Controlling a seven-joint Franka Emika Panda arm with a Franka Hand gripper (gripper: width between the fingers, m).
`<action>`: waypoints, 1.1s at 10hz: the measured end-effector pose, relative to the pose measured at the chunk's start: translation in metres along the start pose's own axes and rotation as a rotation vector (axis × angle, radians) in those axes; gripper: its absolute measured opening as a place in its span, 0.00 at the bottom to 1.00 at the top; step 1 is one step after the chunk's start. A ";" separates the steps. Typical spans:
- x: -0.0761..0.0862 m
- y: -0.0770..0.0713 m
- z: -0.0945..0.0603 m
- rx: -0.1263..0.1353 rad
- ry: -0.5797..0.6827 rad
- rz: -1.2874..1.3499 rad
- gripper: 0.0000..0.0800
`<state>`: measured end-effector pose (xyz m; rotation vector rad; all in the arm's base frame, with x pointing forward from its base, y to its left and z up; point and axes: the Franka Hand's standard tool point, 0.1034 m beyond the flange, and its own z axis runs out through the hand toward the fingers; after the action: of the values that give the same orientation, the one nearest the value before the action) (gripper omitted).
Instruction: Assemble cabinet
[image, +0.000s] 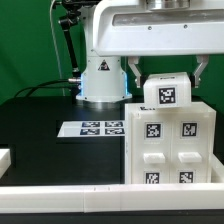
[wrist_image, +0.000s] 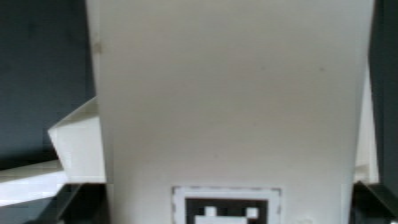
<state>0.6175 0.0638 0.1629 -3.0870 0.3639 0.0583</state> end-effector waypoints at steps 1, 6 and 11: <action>0.000 0.000 0.000 0.000 0.000 0.003 0.70; 0.000 -0.001 0.000 0.002 -0.001 0.200 0.70; -0.001 -0.003 0.001 0.007 -0.002 0.655 0.70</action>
Offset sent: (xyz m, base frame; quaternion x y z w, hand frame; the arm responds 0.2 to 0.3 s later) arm 0.0000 0.0000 0.0000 0.0000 0.0000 0.0000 1.0000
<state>0.6173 0.0671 0.1618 -2.8118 1.3404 0.0741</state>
